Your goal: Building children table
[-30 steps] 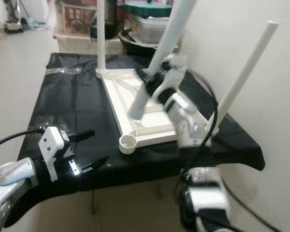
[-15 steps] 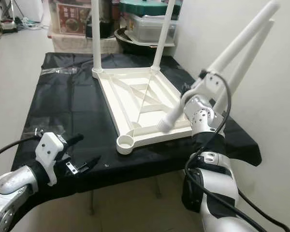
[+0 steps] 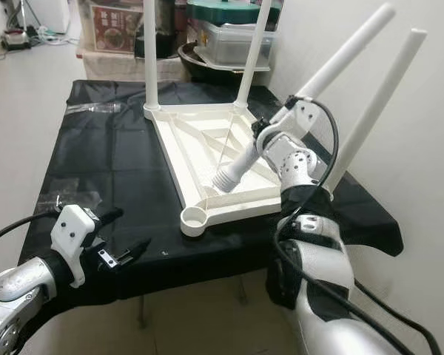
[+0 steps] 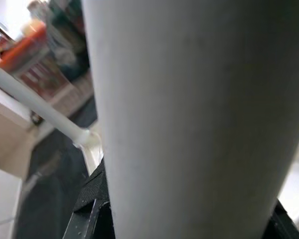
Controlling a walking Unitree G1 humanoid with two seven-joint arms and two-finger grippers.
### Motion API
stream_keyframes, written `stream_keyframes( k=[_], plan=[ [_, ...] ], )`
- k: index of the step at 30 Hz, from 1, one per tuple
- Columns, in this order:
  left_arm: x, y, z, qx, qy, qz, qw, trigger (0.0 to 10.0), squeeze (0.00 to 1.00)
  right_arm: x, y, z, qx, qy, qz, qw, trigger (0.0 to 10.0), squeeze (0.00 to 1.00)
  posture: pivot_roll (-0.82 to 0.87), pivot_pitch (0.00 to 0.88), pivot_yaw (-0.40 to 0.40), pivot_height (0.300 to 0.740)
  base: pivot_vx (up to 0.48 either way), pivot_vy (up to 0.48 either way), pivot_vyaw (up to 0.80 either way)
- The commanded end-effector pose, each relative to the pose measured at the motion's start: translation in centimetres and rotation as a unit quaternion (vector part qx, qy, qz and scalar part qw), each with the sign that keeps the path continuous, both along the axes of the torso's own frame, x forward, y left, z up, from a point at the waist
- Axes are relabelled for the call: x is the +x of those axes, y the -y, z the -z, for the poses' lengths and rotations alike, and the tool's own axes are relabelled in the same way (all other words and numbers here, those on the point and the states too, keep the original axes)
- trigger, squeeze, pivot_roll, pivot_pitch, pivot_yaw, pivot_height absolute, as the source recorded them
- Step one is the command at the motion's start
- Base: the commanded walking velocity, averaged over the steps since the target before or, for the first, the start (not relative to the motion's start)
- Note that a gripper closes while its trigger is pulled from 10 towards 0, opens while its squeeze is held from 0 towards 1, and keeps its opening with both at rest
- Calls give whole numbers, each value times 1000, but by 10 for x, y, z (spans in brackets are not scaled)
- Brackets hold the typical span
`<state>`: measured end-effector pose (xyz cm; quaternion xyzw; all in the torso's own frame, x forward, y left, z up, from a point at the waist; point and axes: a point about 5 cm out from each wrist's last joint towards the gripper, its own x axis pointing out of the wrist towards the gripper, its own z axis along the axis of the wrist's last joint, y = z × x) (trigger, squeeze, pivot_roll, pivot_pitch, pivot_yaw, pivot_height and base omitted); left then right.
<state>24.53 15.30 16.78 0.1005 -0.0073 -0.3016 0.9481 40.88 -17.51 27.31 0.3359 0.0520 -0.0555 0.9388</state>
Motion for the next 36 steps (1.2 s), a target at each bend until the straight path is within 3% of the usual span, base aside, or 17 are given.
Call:
stream_keyframes(
  k=[1, 8, 13, 14, 21, 31, 36],
  plan=[
    [-1, 2, 3, 0, -8, 1, 1000, 10000, 0, -1, 2, -7, 8, 25, 3, 1000, 10000, 0, 103, 0, -130, 740, 0, 0, 0],
    [-2, 2, 4, -1, -12, 4, 1000, 10000, 0, -1, -6, -18, 22, 58, -25, 998, 10000, 0, 108, 0, -125, 740, 0, 0, 0],
    [-2, 3, 3, -1, -12, 7, 1000, 10000, 0, -1, -10, -18, 7, 65, -37, 997, 10000, 0, 109, 0, -123, 740, 0, 0, 0],
    [-2, 3, 3, -1, -12, 8, 1000, 10000, 0, -1, -13, -16, -16, 66, -39, 997, 10000, 0, 111, 0, -123, 740, 0, 0, 0],
    [-3, 4, 3, -2, -12, 9, 1000, 10000, 0, -3, -16, -14, -58, 71, -41, 995, 10000, 0, 111, 0, -127, 740, 0, 0, 0],
    [-4, 4, 3, -5, -13, 13, 1000, 10000, 0, -3, -21, -18, -63, 84, -50, 993, 10000, 0, 113, 0, -130, 740, 0, 0, 0],
    [-6, 4, 4, -5, -14, 14, 1000, 10000, 0, -6, -28, -21, -91, 130, -84, 984, 10000, 0, 114, 0, -132, 740, 0, 0, 0]
  ],
)
